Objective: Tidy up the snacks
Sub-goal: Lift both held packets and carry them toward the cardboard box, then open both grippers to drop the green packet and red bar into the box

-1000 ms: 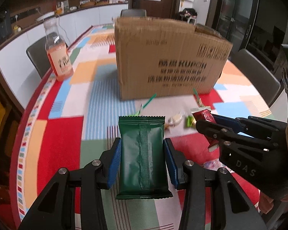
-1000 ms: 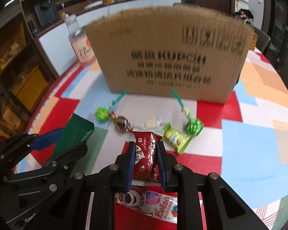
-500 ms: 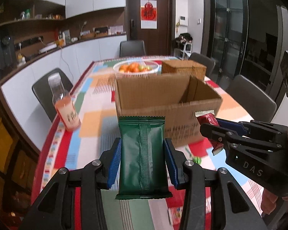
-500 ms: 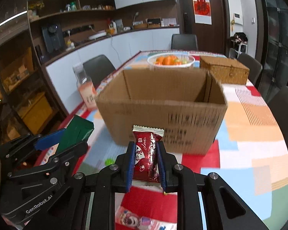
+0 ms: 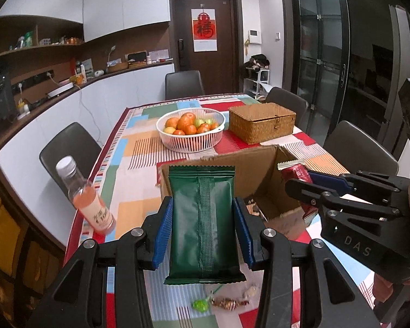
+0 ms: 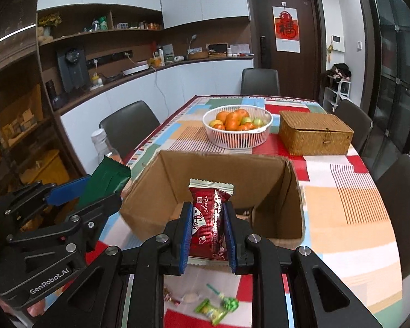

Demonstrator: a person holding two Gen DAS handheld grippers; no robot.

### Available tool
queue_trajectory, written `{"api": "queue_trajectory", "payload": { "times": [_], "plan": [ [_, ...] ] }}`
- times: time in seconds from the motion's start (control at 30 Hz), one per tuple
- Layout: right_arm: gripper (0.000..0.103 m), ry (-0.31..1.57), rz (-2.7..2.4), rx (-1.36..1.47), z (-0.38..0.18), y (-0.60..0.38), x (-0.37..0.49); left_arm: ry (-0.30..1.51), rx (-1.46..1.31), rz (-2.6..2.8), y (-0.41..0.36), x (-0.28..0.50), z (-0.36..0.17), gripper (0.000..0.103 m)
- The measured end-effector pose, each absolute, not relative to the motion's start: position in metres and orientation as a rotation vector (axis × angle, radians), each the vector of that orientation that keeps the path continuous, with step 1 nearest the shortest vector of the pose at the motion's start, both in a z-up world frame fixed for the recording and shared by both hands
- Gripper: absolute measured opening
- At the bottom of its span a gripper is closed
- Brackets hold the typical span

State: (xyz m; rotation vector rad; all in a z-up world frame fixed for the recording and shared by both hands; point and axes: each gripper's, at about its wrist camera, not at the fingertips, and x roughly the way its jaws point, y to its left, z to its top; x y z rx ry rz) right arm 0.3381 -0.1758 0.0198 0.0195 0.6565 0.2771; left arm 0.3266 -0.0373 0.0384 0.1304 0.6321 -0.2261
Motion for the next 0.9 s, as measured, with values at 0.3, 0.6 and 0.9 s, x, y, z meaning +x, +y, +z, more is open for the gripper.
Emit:
{"api": "queue_trajectory", "payload": {
  "times": [0.3, 0.6, 0.9],
  "plan": [
    [0.023, 0.695, 0.256, 0.029, 0.016, -0.184, 0.38, 0.674, 0.161, -0.24, -0.048, 0.37, 0.039, 0.043],
    [0.034, 0.72, 0.205, 0.037, 0.016, -0.189, 0.404, 0.698, 0.156, -0.203, -0.047, 0.387, 0.034, 0.057],
    [0.046, 0.659, 0.224, -0.009, 0.026, -0.183, 0.365, 0.678, 0.125, -0.214, -0.032, 0.346, 0.037, 0.063]
  ]
}}
